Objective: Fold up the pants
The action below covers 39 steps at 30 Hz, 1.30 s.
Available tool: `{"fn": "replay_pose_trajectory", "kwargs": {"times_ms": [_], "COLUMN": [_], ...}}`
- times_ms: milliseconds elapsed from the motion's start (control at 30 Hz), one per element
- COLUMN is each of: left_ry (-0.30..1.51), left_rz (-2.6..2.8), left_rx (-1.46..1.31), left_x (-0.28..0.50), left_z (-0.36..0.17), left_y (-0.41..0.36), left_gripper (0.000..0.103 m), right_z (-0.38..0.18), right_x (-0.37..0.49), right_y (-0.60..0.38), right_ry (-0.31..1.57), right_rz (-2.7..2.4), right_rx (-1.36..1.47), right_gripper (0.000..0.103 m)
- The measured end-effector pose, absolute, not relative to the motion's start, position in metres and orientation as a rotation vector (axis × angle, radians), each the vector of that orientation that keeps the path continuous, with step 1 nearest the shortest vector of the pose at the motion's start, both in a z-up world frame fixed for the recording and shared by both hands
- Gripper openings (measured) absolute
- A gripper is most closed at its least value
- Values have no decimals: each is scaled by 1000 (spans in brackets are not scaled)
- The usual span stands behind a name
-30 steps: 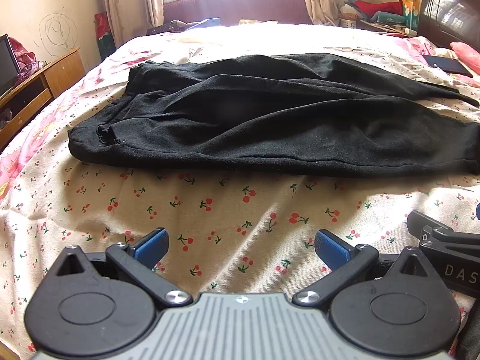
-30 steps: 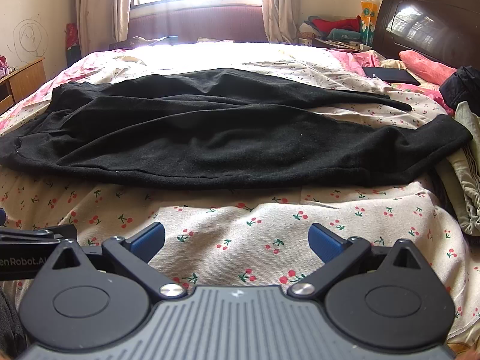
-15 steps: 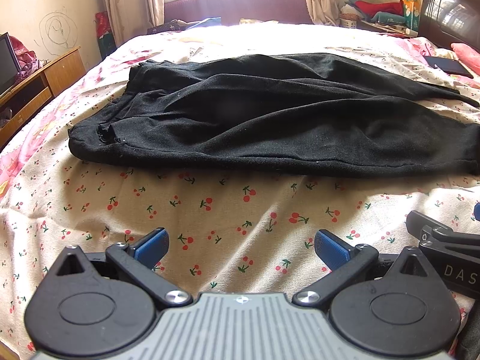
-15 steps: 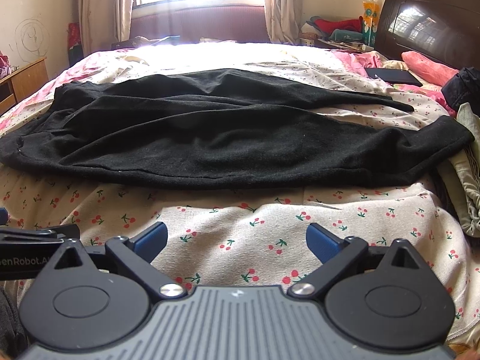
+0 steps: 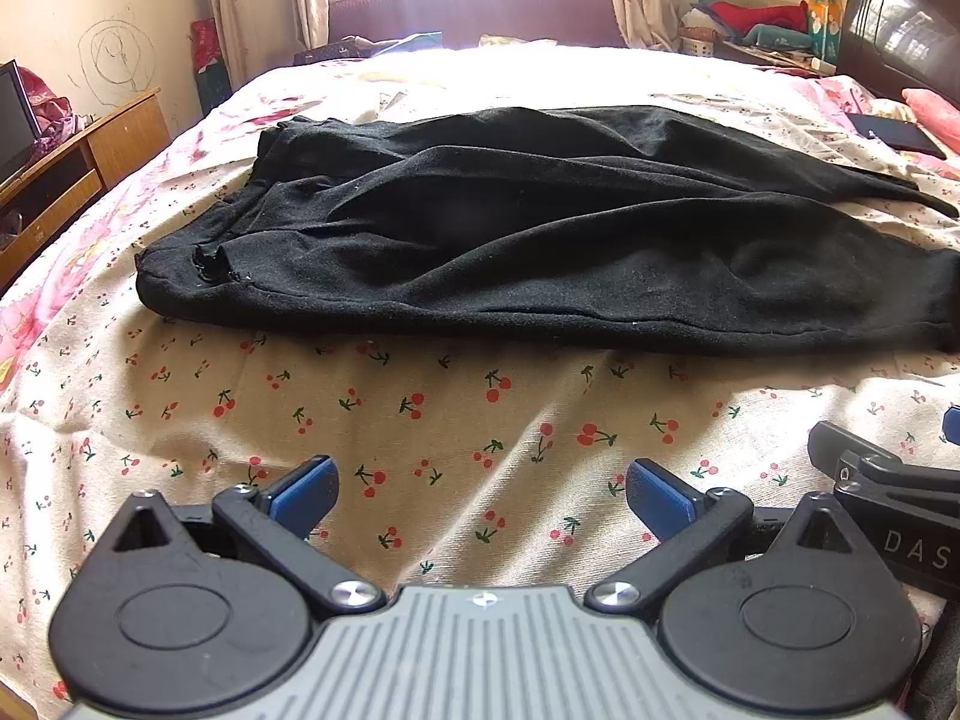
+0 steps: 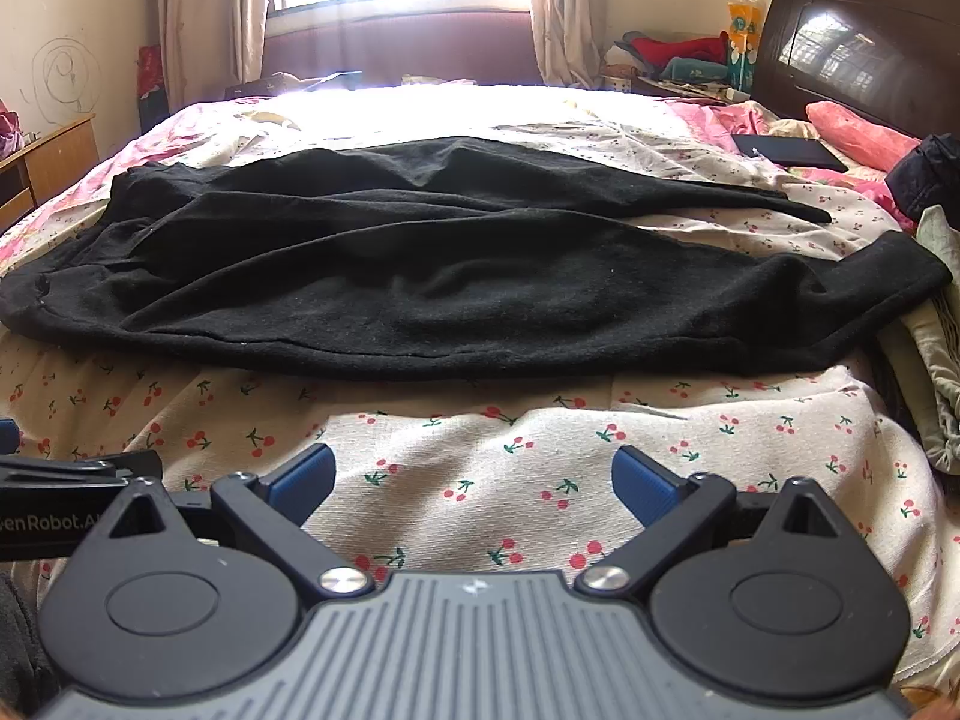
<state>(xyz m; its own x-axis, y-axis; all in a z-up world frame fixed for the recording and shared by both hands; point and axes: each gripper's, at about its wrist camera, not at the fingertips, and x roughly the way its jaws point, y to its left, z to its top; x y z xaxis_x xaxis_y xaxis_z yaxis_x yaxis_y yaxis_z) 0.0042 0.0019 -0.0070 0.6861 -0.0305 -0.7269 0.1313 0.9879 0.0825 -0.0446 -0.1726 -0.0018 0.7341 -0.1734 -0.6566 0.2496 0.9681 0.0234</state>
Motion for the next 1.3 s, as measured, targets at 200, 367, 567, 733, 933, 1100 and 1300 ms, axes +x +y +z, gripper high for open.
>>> {"fn": "replay_pose_trajectory", "kwargs": {"times_ms": [200, 367, 567, 733, 933, 1100, 1300], "left_ry": [805, 788, 777, 741, 628, 651, 681], "left_rz": [-89, -93, -93, -65, 63, 109, 88], "left_rx": [133, 135, 85, 27, 104, 110, 192], "left_x": [3, 0, 5, 15, 50, 103, 162], "left_z": [-7, -3, 6, 24, 40, 28, -1], "left_y": [1, 2, 12, 42, 110, 175, 212], "left_gripper": [103, 103, 103, 103, 103, 103, 103], "right_z": [-2, 0, 9, 24, 41, 34, 8], "right_x": [-44, -44, -45, -33, 13, 67, 118], "right_y": [-172, -171, -167, -150, -102, -41, 30], "right_ry": [709, 705, 672, 635, 604, 603, 626], "right_rz": [-232, -229, -210, -139, 33, 218, 402], "right_rx": [113, 117, 99, 27, -47, -124, -207], "right_gripper": [98, 98, 97, 97, 97, 97, 94]}}
